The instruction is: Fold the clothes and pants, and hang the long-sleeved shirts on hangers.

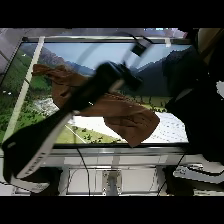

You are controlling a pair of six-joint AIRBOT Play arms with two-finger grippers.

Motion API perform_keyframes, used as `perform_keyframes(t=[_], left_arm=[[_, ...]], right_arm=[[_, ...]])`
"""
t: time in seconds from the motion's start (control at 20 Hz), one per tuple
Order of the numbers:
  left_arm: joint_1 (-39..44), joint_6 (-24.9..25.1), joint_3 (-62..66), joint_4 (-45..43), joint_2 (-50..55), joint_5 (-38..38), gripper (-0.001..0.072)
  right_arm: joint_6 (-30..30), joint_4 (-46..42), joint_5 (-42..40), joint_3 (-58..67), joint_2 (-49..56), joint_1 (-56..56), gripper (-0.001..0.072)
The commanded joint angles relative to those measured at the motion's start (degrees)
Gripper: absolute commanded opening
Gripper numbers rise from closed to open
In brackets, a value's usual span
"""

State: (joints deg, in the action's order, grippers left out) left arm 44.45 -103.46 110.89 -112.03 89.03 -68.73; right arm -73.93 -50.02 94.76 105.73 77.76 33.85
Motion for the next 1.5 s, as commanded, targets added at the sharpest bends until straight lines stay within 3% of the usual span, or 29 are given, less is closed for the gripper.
perform_keyframes(t=[0.0,0.1,0.25,0.45,0.55,0.6,0.65,0.75,0.9,1.0,1.1,1.35,1.4,1.45], left_arm=[[-17.2,-2.84,-6.58,-5.88,-9.51,-14.25,0.071],[-25.75,-2.86,-20.31,-2.01,-16.74,-11.58,0.071],[-34.14,-2.89,-44.09,7.41,-26.1,-1.27,0.071],[-38.97,-3.02,-60.61,16.65,-27.5,13.6,0.0711],[-40.11,-6.43,-60.98,16.7,-24.79,17.22,0.0712],[-41.03,-8.85,-60.98,16.72,-23.61,19.15,0.0713],[-42.4,-12.44,-60.96,16.74,-22.51,21.27,0.0713],[-45.57,-17.42,-60.96,18.38,-20.79,24.81,0.0713],[-50.82,-17.25,-60.96,29.33,-17.88,31.52,0.0712],[-52.57,-13.49,-60.78,36.2,-15.67,37.2,0.0712],[-52.26,-9.46,-58.6,37.99,-12.48,37.55,0.0713],[-49.4,-8.41,-52.81,37.94,-4.94,35.43,0.0708],[-49.4,-8.07,-52.68,37.97,-4.39,35.15,0.0653],[-49.42,-7.39,-52.68,37.92,-4.28,34.56,0.0466]], right_arm=[[1.27,2.71,0.85,-9.68,-0.79,0.39,0.0298],[3.74,2.4,0.57,-20.68,-2.58,-1.49,0.0313],[4.61,-1.97,0.09,-37.05,-5.05,-3.48,0.032],[4.57,-3.17,-1.11,-51.69,-5.88,-6.03,0.0352],[4.55,-3.13,-5.9,-56.35,-5.88,-7.98,0.0373],[4.52,-3.13,-8.46,-57.94,-5.88,-9.14,0.0591],[4.5,-3.15,-10.38,-58.93,-5.88,-10.32,0.0657],[4.57,-3.21,-12.66,-59.45,-5.88,-12.5,0.0657],[4.52,-3.74,-14.86,-59.45,-5.88,-13.22,0.0657],[4.44,-4.85,-15.41,-59.45,-5.88,-13.22,0.0657],[4.35,-5.27,-15.39,-59.47,-5.88,-13.22,0.0658],[2.82,-5.25,-15.17,-59.52,-5.88,-13.25,0.0657],[2.82,-5.25,-15.06,-59.52,-5.86,-13.25,0.0657],[2.8,-5.25,-15.04,-59.52,-5.88,-13.25,0.0657]])
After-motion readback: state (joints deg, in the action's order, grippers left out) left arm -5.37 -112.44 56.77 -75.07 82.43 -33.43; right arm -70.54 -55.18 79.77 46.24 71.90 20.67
